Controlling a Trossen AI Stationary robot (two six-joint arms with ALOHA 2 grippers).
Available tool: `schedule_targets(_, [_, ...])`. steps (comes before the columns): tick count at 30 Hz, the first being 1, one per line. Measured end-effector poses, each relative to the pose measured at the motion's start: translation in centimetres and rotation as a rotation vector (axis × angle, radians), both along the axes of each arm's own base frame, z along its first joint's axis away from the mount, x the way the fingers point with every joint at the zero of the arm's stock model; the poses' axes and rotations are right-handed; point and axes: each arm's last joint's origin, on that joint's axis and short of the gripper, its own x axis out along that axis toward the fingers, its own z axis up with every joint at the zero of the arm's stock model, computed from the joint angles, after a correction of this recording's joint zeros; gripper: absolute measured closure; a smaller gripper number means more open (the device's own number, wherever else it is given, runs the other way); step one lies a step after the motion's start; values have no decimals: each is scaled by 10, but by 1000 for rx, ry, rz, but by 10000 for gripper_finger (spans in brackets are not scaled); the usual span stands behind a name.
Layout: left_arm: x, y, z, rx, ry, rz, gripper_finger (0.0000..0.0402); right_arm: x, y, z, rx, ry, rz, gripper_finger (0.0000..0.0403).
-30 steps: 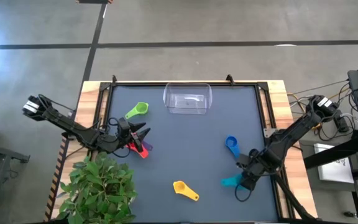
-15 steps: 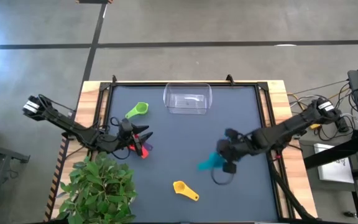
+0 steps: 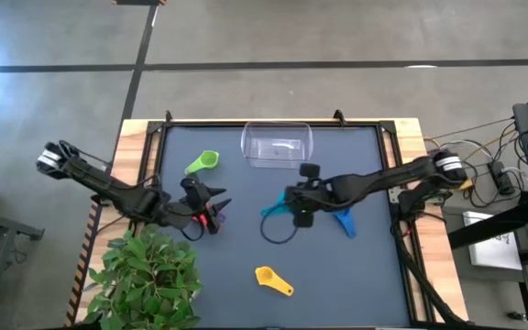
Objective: Nest measuring cups in basket
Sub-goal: Stack the light blue measuring cup on top of the red measuring cup
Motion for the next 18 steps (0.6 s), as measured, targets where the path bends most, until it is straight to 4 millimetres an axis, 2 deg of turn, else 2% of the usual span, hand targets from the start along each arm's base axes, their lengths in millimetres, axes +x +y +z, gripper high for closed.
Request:
schedule_targets(5, [7, 10, -7, -41, 20, 32, 246, 23, -1, -5, -125, 3, -27, 394])
schedule_targets(10, [18, 20, -12, -78, 42, 23, 213, 40, -6, -6, -190, -20, -63, 394])
schedule_targets(18, [41, 33, -23, -78, 123, 6, 175, 51, -10, 0, -204, -94, -45, 394])
